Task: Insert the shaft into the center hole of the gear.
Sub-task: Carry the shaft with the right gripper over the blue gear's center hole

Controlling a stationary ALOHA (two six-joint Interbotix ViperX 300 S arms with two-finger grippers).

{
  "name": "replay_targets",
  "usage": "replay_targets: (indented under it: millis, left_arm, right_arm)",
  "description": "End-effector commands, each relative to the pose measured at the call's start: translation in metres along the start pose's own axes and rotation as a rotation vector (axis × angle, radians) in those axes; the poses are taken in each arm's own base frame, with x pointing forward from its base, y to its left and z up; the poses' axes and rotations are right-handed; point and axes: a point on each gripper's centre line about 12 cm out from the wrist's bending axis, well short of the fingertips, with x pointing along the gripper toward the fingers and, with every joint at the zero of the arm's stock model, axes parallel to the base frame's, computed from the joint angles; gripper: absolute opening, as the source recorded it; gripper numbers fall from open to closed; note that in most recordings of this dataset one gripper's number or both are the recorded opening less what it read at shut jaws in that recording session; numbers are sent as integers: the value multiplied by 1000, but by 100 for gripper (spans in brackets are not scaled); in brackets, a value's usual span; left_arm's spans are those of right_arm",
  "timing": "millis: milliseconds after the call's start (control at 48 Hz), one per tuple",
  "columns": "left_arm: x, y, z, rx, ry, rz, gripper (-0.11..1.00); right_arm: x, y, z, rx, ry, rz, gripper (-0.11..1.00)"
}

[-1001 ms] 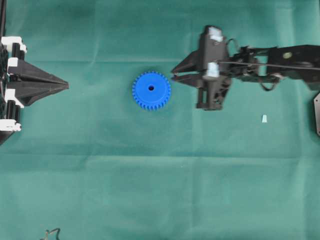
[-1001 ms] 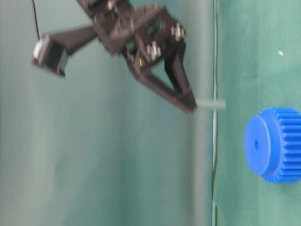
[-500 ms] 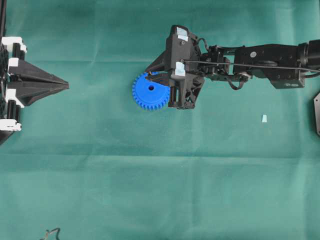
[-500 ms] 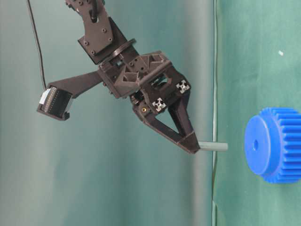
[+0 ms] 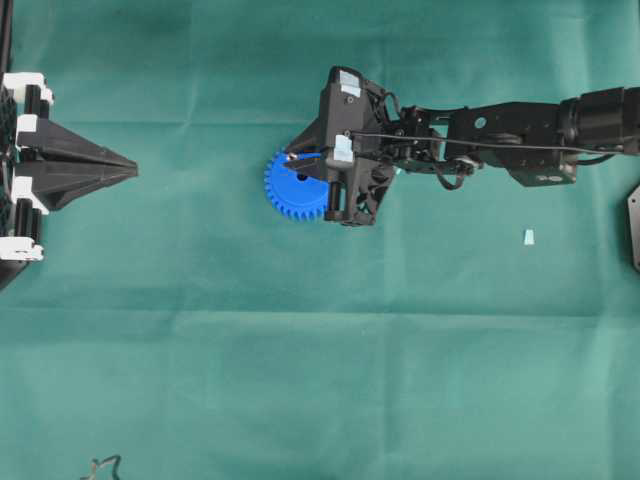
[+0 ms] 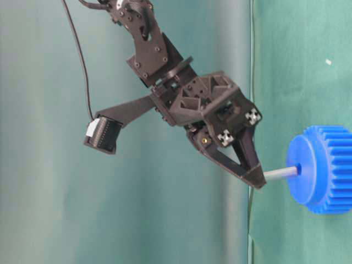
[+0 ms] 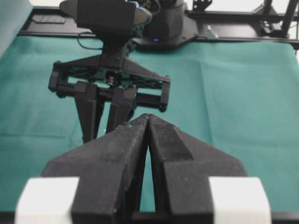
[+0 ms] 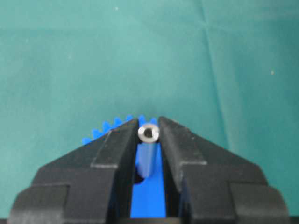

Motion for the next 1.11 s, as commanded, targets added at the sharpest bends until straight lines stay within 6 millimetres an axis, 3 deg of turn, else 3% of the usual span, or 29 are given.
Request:
replay_targets:
  millis: [0,292,480,584,897,1084]
  left_arm:
    - [2,1,10,3,-26,4,0]
    - [2,1,11,3,-28,5,0]
    - [2,1,11,3,-28,5,0]
    - [2,1,11,3,-26,6,0]
    - [2,2,10,3,-23,9,0]
    - [2,2,10,3,-23,9,0]
  right_arm:
    - [-2,0,6,7,-14,0,17]
    - [-4,0,11,6,-28,1,17]
    - [-29,3,32,-3,-76,8,17]
    - [-35,3,33,-2,-89,9,17]
    - [-28,17,28,2,-133,36,17]
    - [-16,14,17,18,-132,28,17]
